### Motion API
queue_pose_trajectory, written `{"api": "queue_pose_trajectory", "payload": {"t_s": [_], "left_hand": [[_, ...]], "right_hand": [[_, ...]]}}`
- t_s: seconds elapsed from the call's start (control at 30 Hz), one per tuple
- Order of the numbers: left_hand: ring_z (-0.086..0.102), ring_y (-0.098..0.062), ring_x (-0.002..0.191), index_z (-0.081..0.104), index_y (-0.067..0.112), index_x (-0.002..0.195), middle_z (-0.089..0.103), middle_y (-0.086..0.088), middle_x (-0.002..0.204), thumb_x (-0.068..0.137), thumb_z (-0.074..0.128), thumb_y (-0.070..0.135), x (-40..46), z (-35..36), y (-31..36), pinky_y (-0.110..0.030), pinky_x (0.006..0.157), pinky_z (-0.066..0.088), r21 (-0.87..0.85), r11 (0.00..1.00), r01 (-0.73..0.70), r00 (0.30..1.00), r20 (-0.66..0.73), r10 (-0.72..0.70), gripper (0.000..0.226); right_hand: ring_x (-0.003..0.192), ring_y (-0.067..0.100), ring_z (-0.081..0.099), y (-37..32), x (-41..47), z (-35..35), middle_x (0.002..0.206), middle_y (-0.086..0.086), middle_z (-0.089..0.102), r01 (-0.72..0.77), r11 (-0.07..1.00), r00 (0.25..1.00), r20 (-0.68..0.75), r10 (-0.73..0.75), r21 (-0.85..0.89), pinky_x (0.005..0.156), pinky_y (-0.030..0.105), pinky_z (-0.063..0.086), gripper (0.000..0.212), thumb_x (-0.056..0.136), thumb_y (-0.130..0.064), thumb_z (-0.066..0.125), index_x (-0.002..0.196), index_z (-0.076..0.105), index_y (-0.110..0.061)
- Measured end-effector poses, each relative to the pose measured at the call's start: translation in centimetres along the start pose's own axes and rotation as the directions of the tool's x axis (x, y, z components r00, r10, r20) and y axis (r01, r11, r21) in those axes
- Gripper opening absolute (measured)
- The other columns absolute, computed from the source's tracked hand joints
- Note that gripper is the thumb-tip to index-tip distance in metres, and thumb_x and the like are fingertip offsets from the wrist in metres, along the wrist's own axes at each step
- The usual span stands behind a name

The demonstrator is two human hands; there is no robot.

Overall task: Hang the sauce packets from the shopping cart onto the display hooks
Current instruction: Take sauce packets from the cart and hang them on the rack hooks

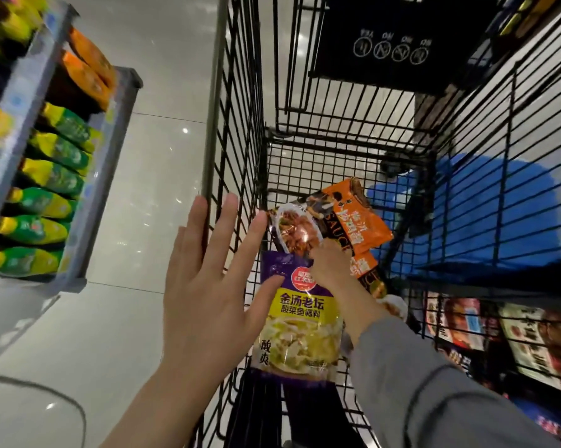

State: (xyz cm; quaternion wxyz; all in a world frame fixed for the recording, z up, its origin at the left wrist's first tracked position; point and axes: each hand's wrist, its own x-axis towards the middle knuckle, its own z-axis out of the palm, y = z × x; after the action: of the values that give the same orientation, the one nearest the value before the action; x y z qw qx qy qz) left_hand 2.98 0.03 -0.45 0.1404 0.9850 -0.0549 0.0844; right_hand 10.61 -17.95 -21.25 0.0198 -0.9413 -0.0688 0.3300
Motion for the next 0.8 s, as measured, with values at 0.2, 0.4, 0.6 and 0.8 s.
{"api": "queue_pose_trajectory", "payload": {"t_s": [0.2,0.4,0.6,0.8], "left_hand": [[0.03,-0.028,0.139,0.05,0.019,0.135,0.043,-0.009,0.145,0.082,0.058,0.043,-0.1,-0.4,0.0,-0.059,0.111,0.018,0.158,0.981,-0.116,0.987,0.127,0.096,0.059],[0.059,-0.021,0.115,0.073,0.027,0.098,0.072,0.008,0.098,0.078,0.061,0.049,0.2,-1.2,0.0,-0.059,0.108,0.019,0.083,0.984,-0.157,0.955,0.266,0.13,0.032],[0.058,-0.016,0.116,0.075,0.03,0.091,0.072,0.014,0.094,0.087,0.047,0.058,0.2,-1.7,0.0,-0.064,0.109,0.013,-0.087,0.981,-0.175,0.968,0.167,0.187,0.039],[0.067,-0.016,0.089,0.071,0.02,0.09,0.071,0.008,0.086,0.092,0.048,0.031,0.3,-1.5,-0.2,-0.053,0.112,0.016,-0.139,0.982,-0.128,0.989,0.059,0.138,0.026]], "right_hand": [[0.092,0.023,0.06,-0.2,-8.2,-4.0,0.095,0.001,0.067,0.215,0.908,0.976,-0.088,-0.197,0.36,0.085,0.037,0.039,0.018,0.084,-0.035,0.064,0.092,0.065,-0.019],[0.081,0.004,0.046,-1.6,-18.1,-8.0,0.078,-0.017,0.06,0.344,0.835,0.935,-0.236,-0.264,0.429,0.094,0.025,0.024,0.008,0.084,-0.033,0.066,0.083,0.069,-0.025],[0.072,0.009,0.058,-2.7,-19.5,-11.4,0.073,-0.011,0.067,0.46,0.827,0.809,-0.537,-0.24,0.324,0.086,0.024,0.03,0.017,0.081,-0.031,0.059,0.076,0.07,-0.021],[0.075,0.011,0.06,-2.1,-18.2,-14.7,0.077,-0.009,0.069,0.534,0.824,0.711,-0.629,-0.315,0.191,0.092,0.027,0.03,0.017,0.082,-0.03,0.058,0.077,0.07,-0.019]]}}
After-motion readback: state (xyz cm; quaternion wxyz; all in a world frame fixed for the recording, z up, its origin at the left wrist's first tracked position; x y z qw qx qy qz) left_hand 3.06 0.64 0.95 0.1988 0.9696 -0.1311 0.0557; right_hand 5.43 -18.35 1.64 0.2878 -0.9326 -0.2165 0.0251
